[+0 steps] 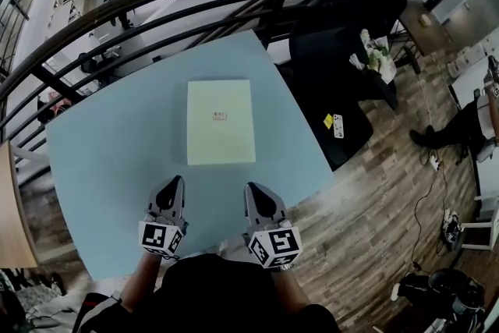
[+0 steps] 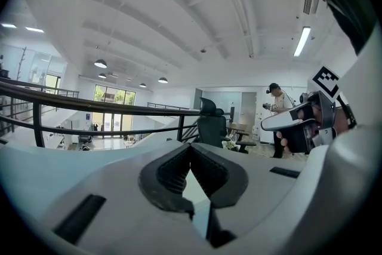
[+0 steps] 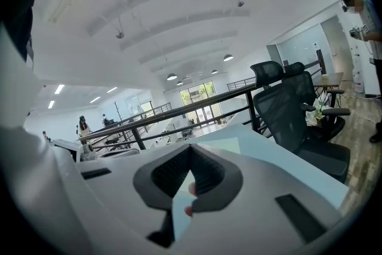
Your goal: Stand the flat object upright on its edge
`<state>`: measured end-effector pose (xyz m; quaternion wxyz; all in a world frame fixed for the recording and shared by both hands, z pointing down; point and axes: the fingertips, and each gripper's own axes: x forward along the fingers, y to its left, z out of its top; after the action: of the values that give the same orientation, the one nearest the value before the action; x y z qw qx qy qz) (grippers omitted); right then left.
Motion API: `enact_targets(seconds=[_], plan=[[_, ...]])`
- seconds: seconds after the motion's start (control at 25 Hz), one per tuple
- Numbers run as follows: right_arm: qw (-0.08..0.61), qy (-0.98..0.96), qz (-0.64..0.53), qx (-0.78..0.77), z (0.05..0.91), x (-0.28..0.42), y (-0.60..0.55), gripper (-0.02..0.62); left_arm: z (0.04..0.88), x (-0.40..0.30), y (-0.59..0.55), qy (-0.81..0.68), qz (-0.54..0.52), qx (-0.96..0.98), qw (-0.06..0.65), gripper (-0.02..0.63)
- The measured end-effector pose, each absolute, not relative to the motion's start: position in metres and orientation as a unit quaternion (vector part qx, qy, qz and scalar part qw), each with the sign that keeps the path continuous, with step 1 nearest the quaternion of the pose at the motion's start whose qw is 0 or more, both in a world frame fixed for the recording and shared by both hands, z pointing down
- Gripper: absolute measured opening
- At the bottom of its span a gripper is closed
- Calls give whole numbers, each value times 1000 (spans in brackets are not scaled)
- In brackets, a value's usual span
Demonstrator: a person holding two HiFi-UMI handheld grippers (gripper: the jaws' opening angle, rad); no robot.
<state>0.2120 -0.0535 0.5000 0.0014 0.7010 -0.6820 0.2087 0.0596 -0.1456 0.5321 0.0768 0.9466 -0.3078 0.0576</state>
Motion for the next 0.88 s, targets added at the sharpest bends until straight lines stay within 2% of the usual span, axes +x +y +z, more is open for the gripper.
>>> enact_targets(seconds=[0.88], plan=[[18,-675,259,690,581,264,-101,8,613,93,-193,-324,112,934,105,3]])
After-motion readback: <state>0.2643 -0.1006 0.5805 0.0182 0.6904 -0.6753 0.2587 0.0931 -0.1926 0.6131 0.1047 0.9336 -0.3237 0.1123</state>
